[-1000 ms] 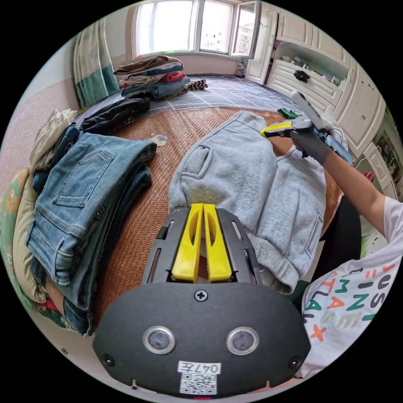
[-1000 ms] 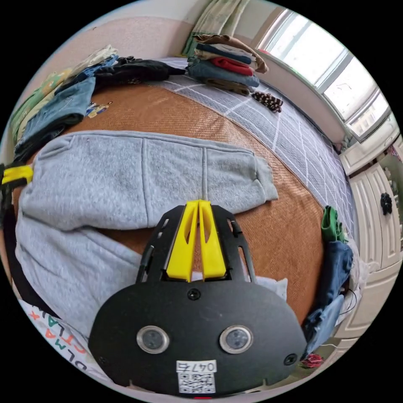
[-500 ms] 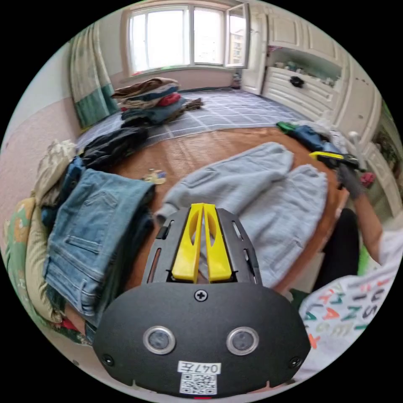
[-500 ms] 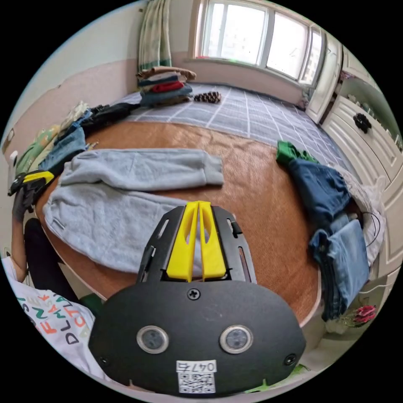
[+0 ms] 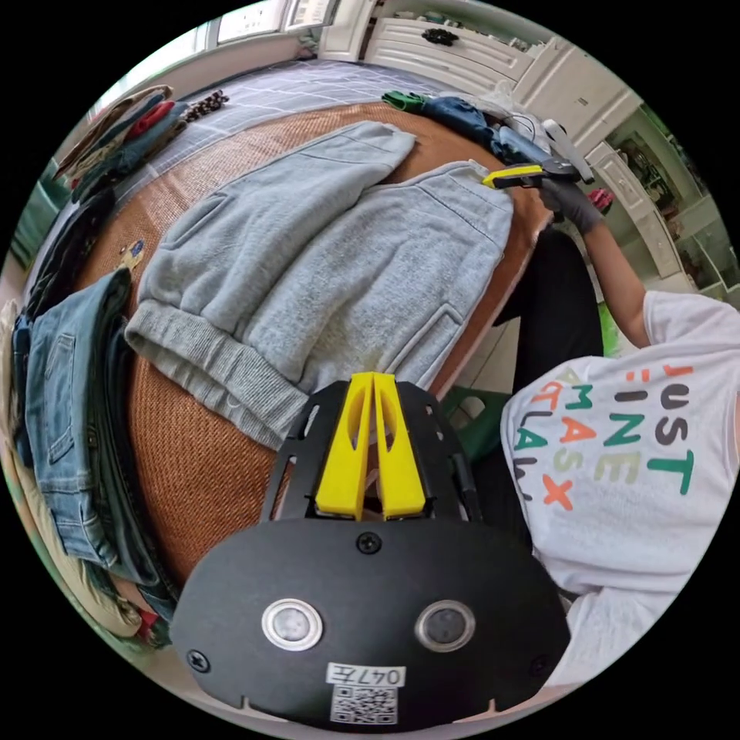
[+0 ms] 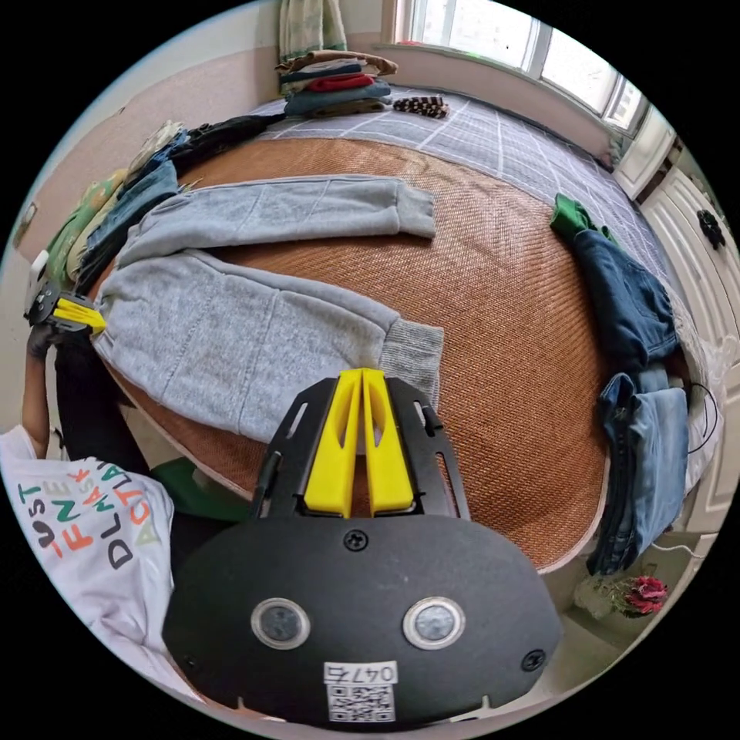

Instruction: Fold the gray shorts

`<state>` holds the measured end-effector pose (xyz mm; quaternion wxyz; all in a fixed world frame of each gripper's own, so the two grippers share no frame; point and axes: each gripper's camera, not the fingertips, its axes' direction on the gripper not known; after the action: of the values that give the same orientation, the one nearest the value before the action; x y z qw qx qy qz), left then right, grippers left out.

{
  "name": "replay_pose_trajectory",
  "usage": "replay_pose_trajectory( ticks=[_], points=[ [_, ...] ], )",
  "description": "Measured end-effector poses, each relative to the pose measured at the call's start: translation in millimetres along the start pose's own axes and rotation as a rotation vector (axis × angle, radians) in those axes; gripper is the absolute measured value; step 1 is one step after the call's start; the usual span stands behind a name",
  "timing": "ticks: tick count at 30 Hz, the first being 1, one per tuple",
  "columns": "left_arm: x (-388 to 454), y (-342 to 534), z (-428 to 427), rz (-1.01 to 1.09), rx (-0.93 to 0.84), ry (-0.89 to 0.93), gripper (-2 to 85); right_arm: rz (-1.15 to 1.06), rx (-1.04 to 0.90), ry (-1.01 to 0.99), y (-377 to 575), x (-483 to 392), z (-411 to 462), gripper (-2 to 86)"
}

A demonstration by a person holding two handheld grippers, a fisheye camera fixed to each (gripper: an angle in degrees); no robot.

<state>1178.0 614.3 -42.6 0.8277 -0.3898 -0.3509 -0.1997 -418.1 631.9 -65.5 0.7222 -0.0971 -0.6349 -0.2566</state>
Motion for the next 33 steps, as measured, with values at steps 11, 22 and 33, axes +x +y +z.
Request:
replay_pose_trajectory(
  ticks=[11, 22, 33],
  points=[
    [-54, -3, -61, -0.258, 0.373, -0.172, -0.8, -0.158, 0.217, 0.113, -165, -62, -47, -0.7],
    [-99, -3, -22, -0.378, 0.326, -0.303, -0.7, -0.124, 0.011, 0.28, -245, -67, 13, -0.6],
    [-51, 36, -77, -0.269, 0.448, -0.259, -0.7, -0.317, 0.303, -0.035, -183, -185, -105, -0.8]
  ],
)
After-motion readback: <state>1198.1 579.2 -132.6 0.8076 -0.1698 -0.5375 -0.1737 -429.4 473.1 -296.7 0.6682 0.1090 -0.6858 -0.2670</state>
